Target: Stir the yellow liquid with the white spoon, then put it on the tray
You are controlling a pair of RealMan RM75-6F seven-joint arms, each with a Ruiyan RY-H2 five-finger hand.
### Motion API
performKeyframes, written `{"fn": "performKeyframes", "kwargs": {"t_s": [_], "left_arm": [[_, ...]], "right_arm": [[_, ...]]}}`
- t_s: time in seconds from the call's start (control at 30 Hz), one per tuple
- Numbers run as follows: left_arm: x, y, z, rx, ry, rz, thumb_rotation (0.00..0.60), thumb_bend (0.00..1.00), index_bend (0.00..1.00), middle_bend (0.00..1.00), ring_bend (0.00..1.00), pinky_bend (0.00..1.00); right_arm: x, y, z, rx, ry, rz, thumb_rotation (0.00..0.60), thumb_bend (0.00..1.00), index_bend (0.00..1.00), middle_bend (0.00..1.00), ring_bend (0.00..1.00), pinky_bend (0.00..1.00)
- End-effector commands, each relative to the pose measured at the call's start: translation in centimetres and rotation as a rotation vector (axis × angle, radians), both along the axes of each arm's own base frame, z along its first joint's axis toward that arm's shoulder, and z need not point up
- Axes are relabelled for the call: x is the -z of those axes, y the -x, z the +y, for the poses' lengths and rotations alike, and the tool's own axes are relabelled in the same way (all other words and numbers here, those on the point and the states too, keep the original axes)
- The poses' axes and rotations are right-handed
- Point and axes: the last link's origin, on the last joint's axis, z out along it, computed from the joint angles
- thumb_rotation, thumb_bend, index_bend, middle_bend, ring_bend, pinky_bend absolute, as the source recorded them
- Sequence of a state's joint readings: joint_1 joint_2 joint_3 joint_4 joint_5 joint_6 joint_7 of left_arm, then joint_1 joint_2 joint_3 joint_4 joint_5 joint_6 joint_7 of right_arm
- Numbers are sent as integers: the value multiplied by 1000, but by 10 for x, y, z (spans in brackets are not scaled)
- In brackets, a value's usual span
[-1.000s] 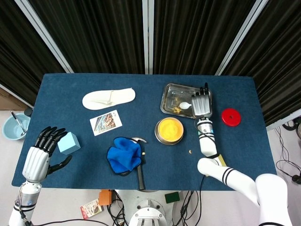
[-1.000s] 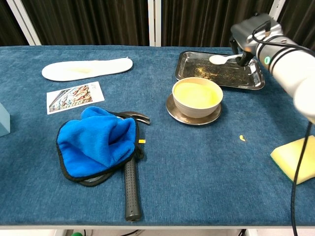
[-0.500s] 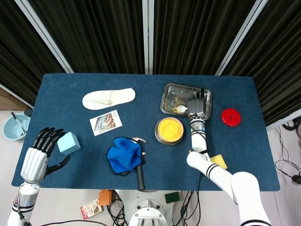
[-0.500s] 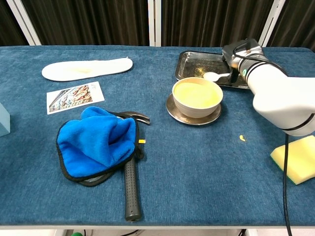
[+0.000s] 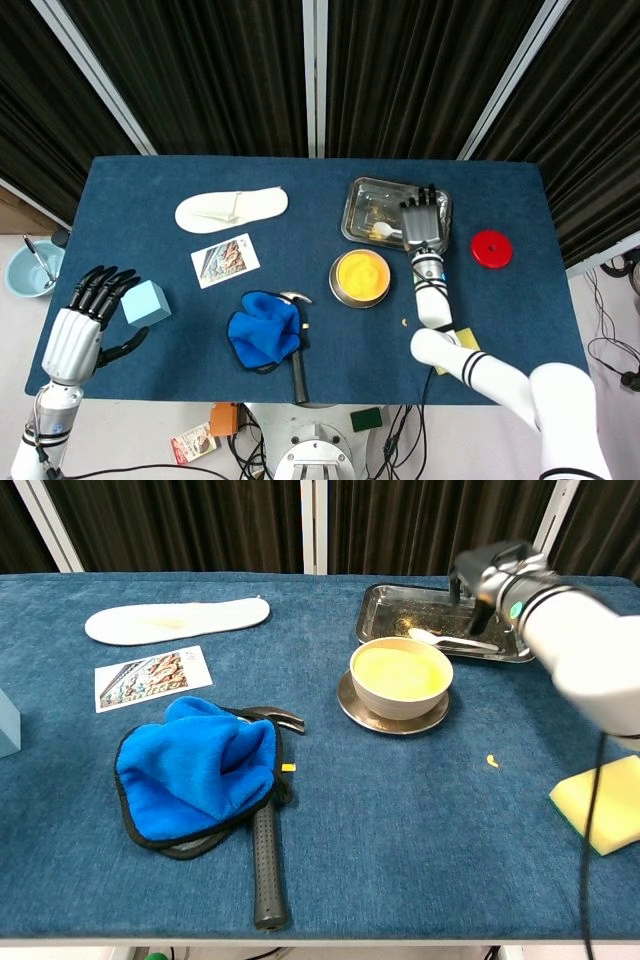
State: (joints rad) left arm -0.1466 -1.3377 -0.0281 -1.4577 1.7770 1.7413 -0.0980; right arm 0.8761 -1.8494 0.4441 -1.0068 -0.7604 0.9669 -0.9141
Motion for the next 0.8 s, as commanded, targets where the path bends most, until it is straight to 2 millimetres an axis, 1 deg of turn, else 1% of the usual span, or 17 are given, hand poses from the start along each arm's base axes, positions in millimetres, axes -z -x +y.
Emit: {"fn": "performKeyframes", "kwargs": {"t_s": [0.03,0.13,0.2,0.23,0.27,0.3,0.4,0.47,0.6,0.7,0.77,0.8], "left_arm": [[-5,0,3,-11,0,15,600,168,169,161,112,117],[-9,4,5,-45,9,45,600,167,169,161,112,118],[-11,8,5,-82,32,62,600,168,168,161,112,118],[-11,9,5,-95,45,65,600,168,168,161,112,118],[-11,10,4,-108,58,69,600,168,168,161,112,119],[-12,12,4,-126,70,74,600,167,168,162,112,119],[-14,16,1,-158,76,90,600,167,168,161,112,118],[-15,17,-2,-176,73,88,600,167,168,162,112,118],[-16,21,-8,-203,72,102,600,167,168,161,112,118],[-13,24,-14,-227,85,119,600,168,168,162,112,117],[-11,25,-17,-239,91,122,600,168,168,162,112,117],[-10,25,-17,-242,94,121,600,168,168,162,112,117]], "right_arm": [[-71,16,34,-28,52,-60,600,393,343,264,70,0],[-107,28,69,-63,67,-89,600,393,335,258,72,0],[-130,45,94,-81,90,-90,600,394,315,236,71,0],[-138,53,105,-88,88,-93,600,402,293,216,68,0],[-144,62,116,-88,76,-102,600,411,258,189,58,0],[-154,74,130,-78,71,-123,600,422,203,150,37,0],[-172,104,163,-59,79,-170,600,428,46,53,0,0],[-179,122,184,-60,102,-211,600,425,4,12,0,0],[-181,154,225,-40,129,-301,600,382,0,0,0,0],[-182,172,251,-33,163,-344,600,370,0,0,0,0],[-181,180,264,-33,185,-365,600,370,0,0,0,0],[-181,183,268,-31,187,-369,600,371,0,0,0,0]]}}
